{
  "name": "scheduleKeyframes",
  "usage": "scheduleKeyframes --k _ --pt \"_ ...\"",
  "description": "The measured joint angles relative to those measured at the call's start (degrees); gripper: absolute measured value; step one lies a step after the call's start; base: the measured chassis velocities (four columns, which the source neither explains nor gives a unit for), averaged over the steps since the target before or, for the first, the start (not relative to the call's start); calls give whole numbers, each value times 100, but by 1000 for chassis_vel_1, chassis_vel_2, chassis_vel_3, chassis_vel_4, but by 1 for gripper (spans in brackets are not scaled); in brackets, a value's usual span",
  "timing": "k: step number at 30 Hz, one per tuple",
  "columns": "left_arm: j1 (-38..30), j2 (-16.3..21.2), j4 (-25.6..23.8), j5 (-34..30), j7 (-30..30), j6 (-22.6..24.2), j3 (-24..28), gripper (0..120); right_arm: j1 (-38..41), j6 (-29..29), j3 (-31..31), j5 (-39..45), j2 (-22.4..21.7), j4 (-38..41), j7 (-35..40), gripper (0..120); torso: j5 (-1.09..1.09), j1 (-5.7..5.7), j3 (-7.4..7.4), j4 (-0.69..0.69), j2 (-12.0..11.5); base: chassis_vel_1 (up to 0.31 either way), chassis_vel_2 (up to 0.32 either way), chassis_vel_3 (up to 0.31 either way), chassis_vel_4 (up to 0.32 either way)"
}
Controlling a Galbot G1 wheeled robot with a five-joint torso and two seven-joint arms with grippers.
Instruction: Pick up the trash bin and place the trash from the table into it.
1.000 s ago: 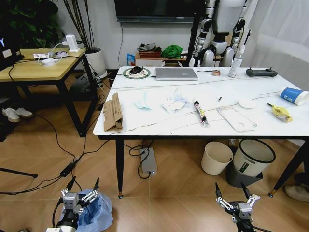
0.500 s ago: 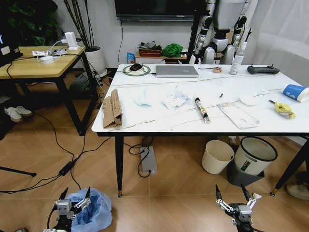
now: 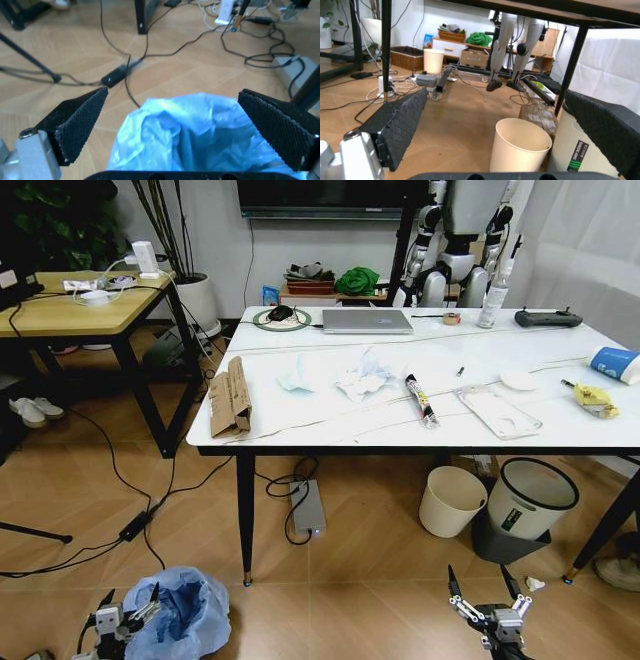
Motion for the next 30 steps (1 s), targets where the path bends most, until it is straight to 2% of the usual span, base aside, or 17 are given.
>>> scheduleKeyframes --k 13,30 --pt "-314 149 663 -310 30 107 12 100 -1 34 2 12 0 -41 2 100 0 -127 -177 0 -305 0 0 0 0" --pt "-618 351 1160 -448 120 277 84 100 -2 26 23 33 0 -45 4 100 0 -273 -421 0 -694 0 0 0 0"
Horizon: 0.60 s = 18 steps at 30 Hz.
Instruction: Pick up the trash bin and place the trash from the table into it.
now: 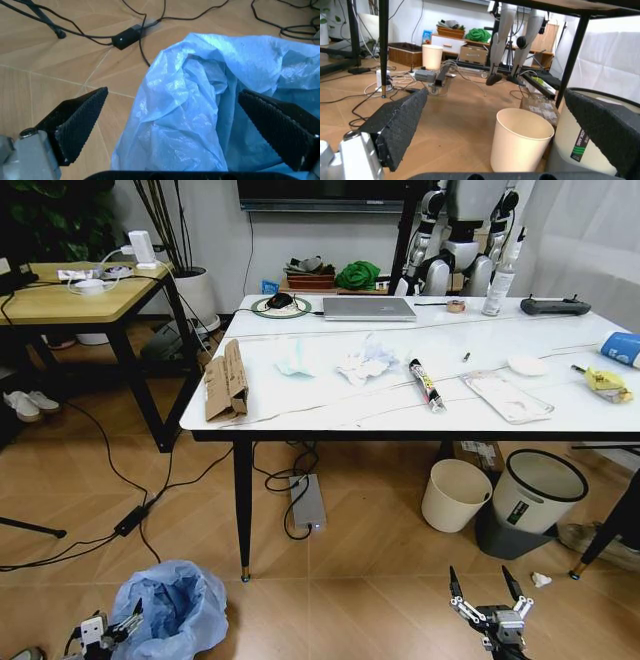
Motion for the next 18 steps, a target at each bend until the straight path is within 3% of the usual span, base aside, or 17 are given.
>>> scheduleKeyframes --k 10,18 --pt "-187 43 296 3 66 -10 73 100 -8 -18 -7 0 0 3 2 100 0 -12 -31 0 -43 0 0 0 0" --pt "-343 0 480 30 91 292 131 100 8 -27 -6 0 0 -18 3 100 1 -3 -19 0 -20 0 0 0 0"
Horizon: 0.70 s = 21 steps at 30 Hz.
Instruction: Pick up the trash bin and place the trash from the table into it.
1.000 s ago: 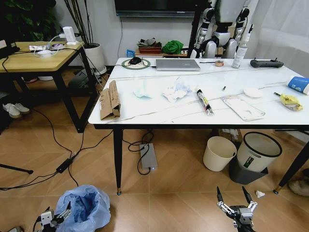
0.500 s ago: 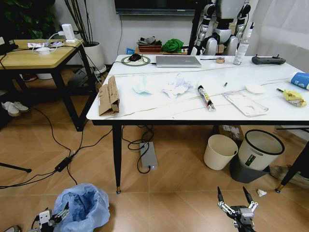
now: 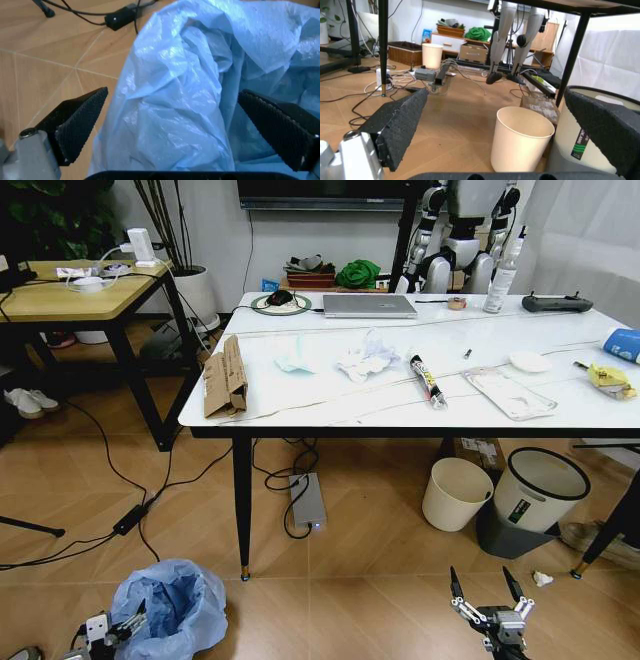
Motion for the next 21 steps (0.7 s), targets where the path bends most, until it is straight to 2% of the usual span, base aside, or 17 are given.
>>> scheduleKeyframes --k 5,8,9,15,17,18,21 --pt "-22 -35 29 74 46 110 -11 97 21 -2 -11 0 0 -33 0 100 0 4 6 0 10 0 0 0 0" --pt "-54 -64 106 141 86 134 -18 85 27 -3 -13 1 0 -37 0 100 0 7 11 1 17 0 0 0 0" --pt "-54 -64 106 141 86 134 -18 85 27 -3 -13 1 0 -37 0 100 0 7 11 1 17 0 0 0 0" --pt "-135 -125 287 293 124 119 -34 59 24 -6 -7 4 0 -30 0 100 6 10 16 1 27 0 0 0 0" --pt "-142 -128 302 304 126 117 -35 58 23 -6 -7 5 0 -30 0 100 6 10 16 1 28 0 0 0 0" --pt "-176 -137 371 351 134 106 -45 50 20 -7 -7 5 0 -23 0 100 7 11 17 1 30 0 0 0 0" --pt "-238 -140 513 412 146 85 -55 39 12 -7 -6 7 0 -15 0 100 8 12 19 1 34 0 0 0 0"
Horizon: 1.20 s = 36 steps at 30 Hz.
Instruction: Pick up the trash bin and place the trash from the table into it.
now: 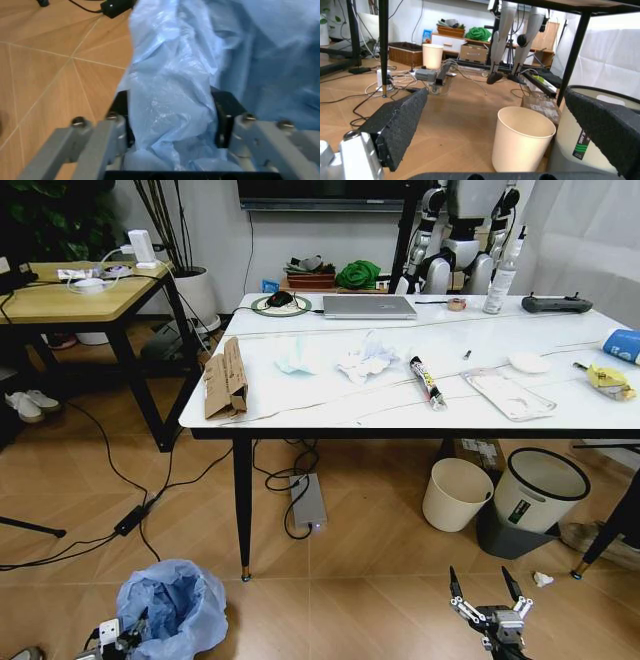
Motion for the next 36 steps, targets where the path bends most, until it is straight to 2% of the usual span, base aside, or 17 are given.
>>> scheduleKeyframes --k 2,4,5,7,8,11,12,14,22,24,27,30,31,33,36 --pt "-28 -3 65 30 1 -3 -4 30 -4 0 6 2 0 4 0 100 0 1 1 0 1 0 0 0 0" --pt "-32 -3 75 37 1 -4 -4 29 -4 0 7 2 0 5 0 100 0 1 2 0 2 0 0 0 0" --pt "-49 -11 122 65 10 -6 -4 20 -5 0 8 4 0 9 -1 100 -1 2 3 0 3 0 0 0 0" --pt "-64 -14 174 83 13 -6 -4 14 -3 -3 10 7 0 12 -1 100 -2 2 4 -1 4 0 0 0 0" --pt "-62 -27 207 87 18 -5 1 11 -3 -5 11 7 0 12 -2 100 -15 3 5 -1 4 0 0 0 0" --pt "-64 -31 215 87 40 -3 10 6 0 -8 19 9 0 14 -2 100 -25 4 6 0 5 0 0 0 0" --pt "-68 -30 204 88 52 -5 10 3 4 -9 21 9 0 14 -3 100 -12 4 6 -5 6 0 0 0 0" --pt "-68 -27 196 87 58 -6 5 2 5 -10 24 10 0 14 -3 100 -6 4 6 -4 7 0 0 0 0" --pt "3 -26 89 61 123 -4 4 1 6 -10 26 11 0 14 -4 100 -11 5 8 -2 9 0 0 0 0" --pt "126 -19 -131 -18 184 34 15 0 6 -10 26 11 0 14 -5 100 -11 6 8 -1 10 0 0 0 0" --pt "549 40 -814 -179 349 161 83 0 4 -10 30 11 0 16 -6 100 -12 6 10 -1 10 0 0 0 0" --pt "1175 196 -1848 -264 599 91 149 0 5 -23 48 11 0 16 -11 100 -11 6 10 2 11 0 0 0 0" --pt "1175 196 -1848 -264 599 91 149 0 5 -23 48 11 0 16 -11 100 -11 6 10 2 11 0 0 0 0" --pt "1633 296 -2667 -284 781 -150 150 0 9 -58 46 9 0 20 -14 100 -6 6 10 -1 13 0 0 0 0" --pt "2032 368 -3405 -366 880 -287 141 0 15 -94 22 -3 0 42 -15 100 -9 6 10 0 13 0 0 0 0"
